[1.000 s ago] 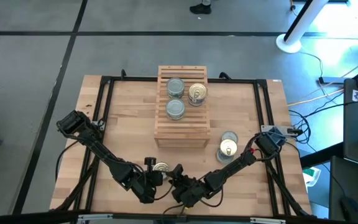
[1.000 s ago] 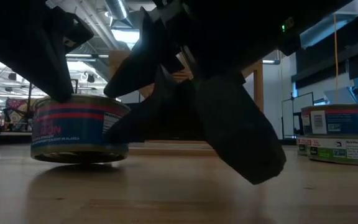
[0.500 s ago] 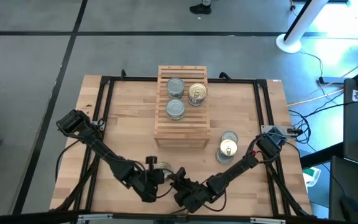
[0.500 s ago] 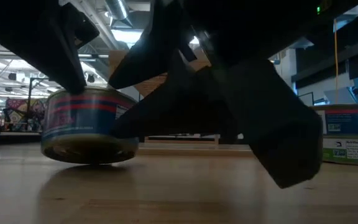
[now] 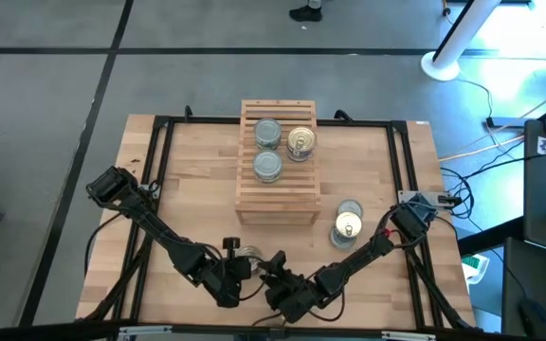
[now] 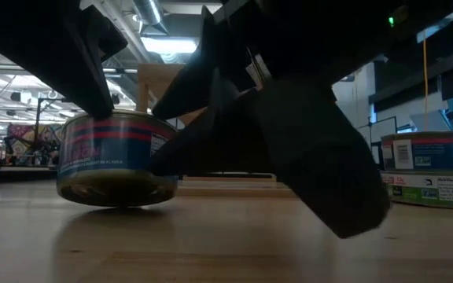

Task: Stack canned seafood by type on shelf
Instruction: Stack the blue tuna can on top of the blue tuna can on the shelf

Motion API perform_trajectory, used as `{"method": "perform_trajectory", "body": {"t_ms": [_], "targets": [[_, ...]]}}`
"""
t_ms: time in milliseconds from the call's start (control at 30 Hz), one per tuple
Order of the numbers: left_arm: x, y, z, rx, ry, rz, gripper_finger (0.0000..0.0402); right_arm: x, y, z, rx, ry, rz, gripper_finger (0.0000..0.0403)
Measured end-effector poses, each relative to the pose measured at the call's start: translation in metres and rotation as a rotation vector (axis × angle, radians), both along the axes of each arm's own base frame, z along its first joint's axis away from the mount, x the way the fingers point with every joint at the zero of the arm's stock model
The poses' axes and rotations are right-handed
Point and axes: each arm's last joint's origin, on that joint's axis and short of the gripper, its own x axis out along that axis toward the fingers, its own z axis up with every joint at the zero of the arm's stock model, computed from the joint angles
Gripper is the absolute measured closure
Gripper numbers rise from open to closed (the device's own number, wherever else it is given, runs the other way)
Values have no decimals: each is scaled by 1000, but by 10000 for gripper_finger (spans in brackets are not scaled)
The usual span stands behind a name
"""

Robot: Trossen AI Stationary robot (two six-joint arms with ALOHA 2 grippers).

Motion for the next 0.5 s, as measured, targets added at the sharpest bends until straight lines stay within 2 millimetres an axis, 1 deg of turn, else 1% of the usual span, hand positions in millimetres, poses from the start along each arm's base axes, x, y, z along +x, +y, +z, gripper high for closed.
{"method": "perform_trajectory", "body": {"t_ms": [167, 500], "targets": [[0, 0, 0, 0, 0, 0, 401, -2, 3, 0, 1, 0, 11, 162], [0, 0, 0, 0, 0, -1, 401, 1, -1, 0, 11, 8, 17, 162]]}}
